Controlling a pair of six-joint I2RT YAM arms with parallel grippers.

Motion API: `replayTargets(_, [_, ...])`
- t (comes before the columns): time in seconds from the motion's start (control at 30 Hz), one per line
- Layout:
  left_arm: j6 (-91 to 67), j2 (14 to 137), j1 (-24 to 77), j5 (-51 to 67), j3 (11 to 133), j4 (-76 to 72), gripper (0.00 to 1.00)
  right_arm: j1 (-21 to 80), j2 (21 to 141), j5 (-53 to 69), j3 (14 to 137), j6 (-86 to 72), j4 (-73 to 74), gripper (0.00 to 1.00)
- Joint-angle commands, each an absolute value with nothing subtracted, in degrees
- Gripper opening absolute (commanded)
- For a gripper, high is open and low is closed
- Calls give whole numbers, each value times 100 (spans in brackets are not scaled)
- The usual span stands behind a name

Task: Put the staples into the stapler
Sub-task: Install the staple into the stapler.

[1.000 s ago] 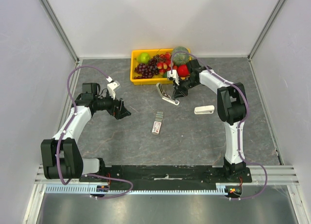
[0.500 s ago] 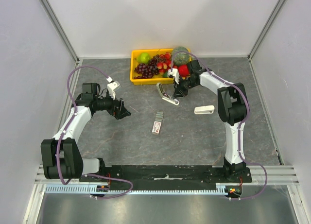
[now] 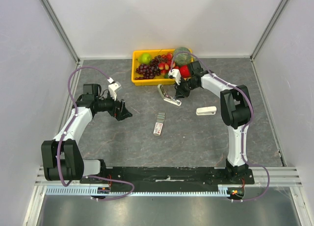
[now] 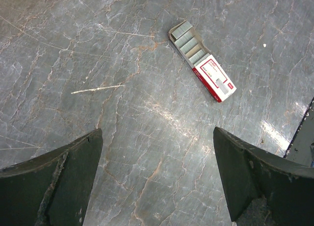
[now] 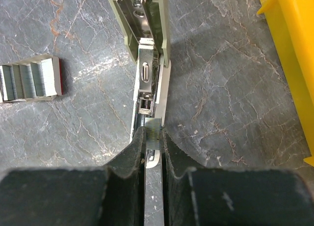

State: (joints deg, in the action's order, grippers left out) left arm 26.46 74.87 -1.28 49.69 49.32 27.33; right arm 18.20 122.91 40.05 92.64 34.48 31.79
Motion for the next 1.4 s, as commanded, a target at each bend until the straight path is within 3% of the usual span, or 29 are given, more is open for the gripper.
replayTargets(0.0, [2733, 7488, -158, 5106, 4904, 2593, 100, 1942, 11874, 3701, 9211, 3077, 2980, 15])
replayTargets(0.63, [2742, 7506, -149, 5115, 4904, 2602, 100, 2092, 11654, 3050, 8939, 1627, 2338, 14])
replayTargets(1.37, [2733, 7567, -149, 5115, 4922, 2602, 100, 2162, 11355, 2681, 8578, 1731, 2136, 13])
